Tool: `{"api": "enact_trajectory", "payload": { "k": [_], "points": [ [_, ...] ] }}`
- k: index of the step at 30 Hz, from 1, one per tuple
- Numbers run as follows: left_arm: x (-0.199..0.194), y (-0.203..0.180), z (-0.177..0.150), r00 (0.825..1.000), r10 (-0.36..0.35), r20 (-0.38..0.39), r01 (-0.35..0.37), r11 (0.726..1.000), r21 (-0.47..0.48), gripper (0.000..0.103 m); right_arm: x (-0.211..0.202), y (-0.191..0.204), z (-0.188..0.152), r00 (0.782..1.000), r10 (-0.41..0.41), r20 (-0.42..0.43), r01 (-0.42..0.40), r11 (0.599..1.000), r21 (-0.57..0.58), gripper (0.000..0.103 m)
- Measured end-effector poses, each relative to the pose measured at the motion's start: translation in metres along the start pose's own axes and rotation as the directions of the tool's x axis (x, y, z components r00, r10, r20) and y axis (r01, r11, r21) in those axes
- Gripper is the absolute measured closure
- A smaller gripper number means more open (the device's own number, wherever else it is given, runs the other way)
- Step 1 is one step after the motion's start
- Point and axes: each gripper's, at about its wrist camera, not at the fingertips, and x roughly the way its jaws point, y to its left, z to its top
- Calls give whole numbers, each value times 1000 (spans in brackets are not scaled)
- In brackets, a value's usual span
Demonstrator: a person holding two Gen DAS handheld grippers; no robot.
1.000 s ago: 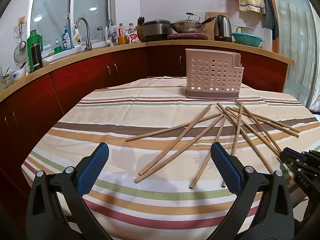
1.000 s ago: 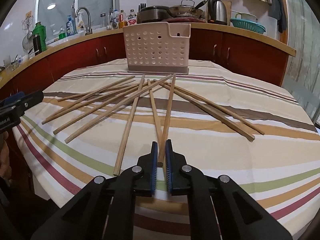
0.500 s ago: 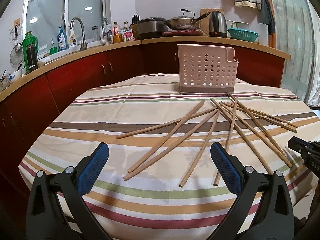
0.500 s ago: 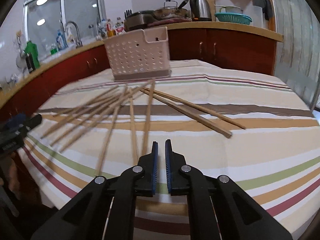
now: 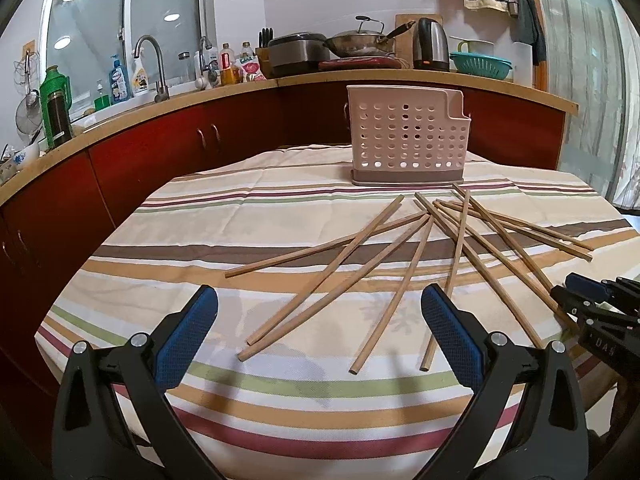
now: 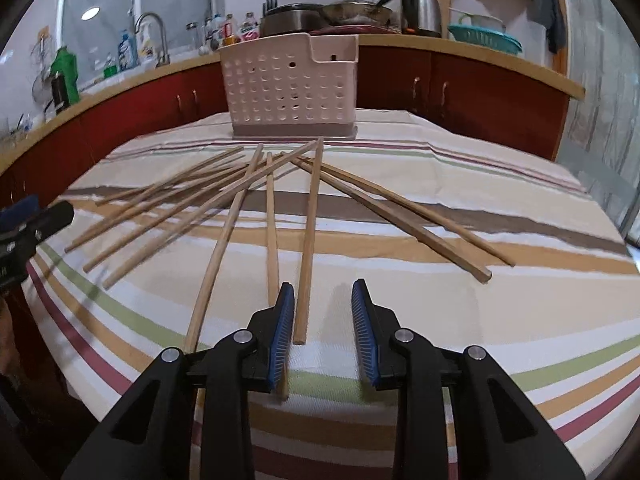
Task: Organize utensils
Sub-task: 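Move the right tool toward a wooden chopstick and align its fingers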
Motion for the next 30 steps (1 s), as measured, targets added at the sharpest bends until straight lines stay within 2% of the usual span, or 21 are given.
{"api": "enact_trajectory", "payload": {
  "k": [2, 7, 10, 12, 19, 22, 27, 29, 30],
  "points": [
    [0, -1, 0, 1000, 0, 0, 0, 1000, 3, 4, -2, -4, -2, 1000, -25, 10, 25, 1000, -4, 72],
    [1, -2, -1, 1000, 0, -6, 0, 1000, 5, 4, -7, -22, -5, 999, -32, 14, 32, 999, 35, 92],
    [3, -1, -2, 1000, -2, -14, 2, 1000, 8, 4, -9, -19, -8, 999, -14, 29, 14, 1000, -4, 92],
    [4, 0, -4, 1000, -2, -20, 2, 1000, 11, 4, -9, -23, -8, 999, -5, 31, 5, 1000, 5, 95],
    [13, 4, -8, 999, 5, -36, -3, 999, 37, 5, -9, -25, -8, 999, 10, 36, -10, 1000, -2, 96],
    [17, 10, -7, 999, 18, -34, -16, 998, 57, 11, -8, -25, -8, 999, 12, 38, -12, 1000, -3, 96],
    [29, 23, -11, 997, 9, -75, -5, 999, 51, 28, -7, -24, -7, 999, 10, 41, -9, 1000, -4, 96],
    [32, 25, -14, 996, -16, -87, 21, 998, 59, 39, -7, -23, -7, 999, 9, 41, -9, 1000, -5, 96],
    [34, 24, -14, 995, -35, -93, 41, 997, 62, 41, -7, -23, -7, 999, 8, 41, -8, 1000, -5, 96]
  ]
}}
